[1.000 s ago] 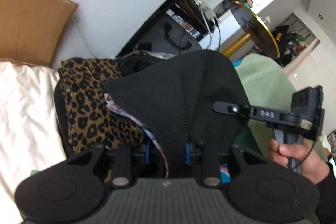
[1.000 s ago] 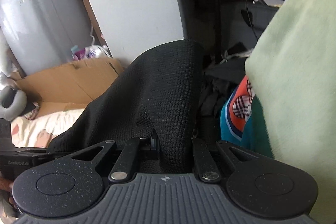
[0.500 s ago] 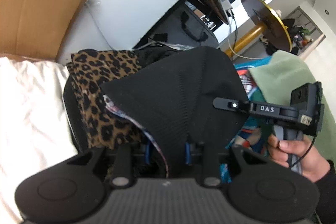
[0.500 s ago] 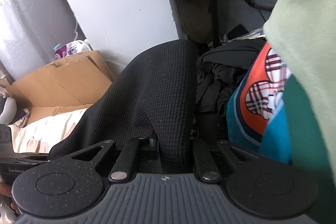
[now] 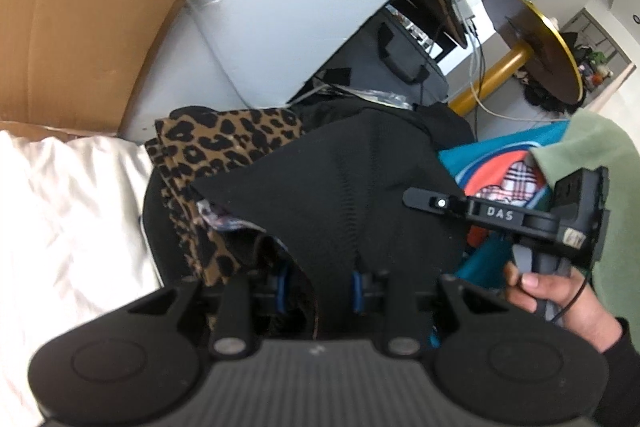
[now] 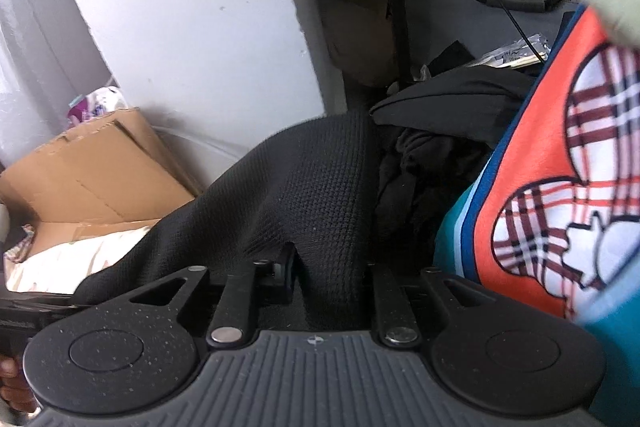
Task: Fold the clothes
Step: 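Carry the held shorts with both grippers toward the clothes pile beside the bed, then lower the shorts onto the clothes pile and open both grippers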
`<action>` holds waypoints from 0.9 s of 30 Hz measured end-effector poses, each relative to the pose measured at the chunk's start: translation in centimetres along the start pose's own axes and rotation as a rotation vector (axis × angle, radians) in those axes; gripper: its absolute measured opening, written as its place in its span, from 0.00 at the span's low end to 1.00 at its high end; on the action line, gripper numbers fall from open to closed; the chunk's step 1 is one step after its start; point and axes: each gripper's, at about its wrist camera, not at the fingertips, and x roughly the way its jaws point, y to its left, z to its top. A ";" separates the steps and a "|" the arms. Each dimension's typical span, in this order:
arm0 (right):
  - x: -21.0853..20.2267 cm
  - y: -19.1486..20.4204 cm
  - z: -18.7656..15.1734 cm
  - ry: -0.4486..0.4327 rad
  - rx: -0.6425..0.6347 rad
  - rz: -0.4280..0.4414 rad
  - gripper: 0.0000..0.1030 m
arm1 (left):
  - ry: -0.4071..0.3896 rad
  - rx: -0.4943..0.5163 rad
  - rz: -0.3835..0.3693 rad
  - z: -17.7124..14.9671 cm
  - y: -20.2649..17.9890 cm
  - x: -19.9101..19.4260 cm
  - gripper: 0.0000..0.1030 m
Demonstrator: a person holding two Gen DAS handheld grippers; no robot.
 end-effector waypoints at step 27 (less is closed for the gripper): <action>3.0 2.1 1.0 -0.108 -0.187 -0.191 0.33 | -0.073 -0.084 0.004 1.1 2.4 1.4 0.29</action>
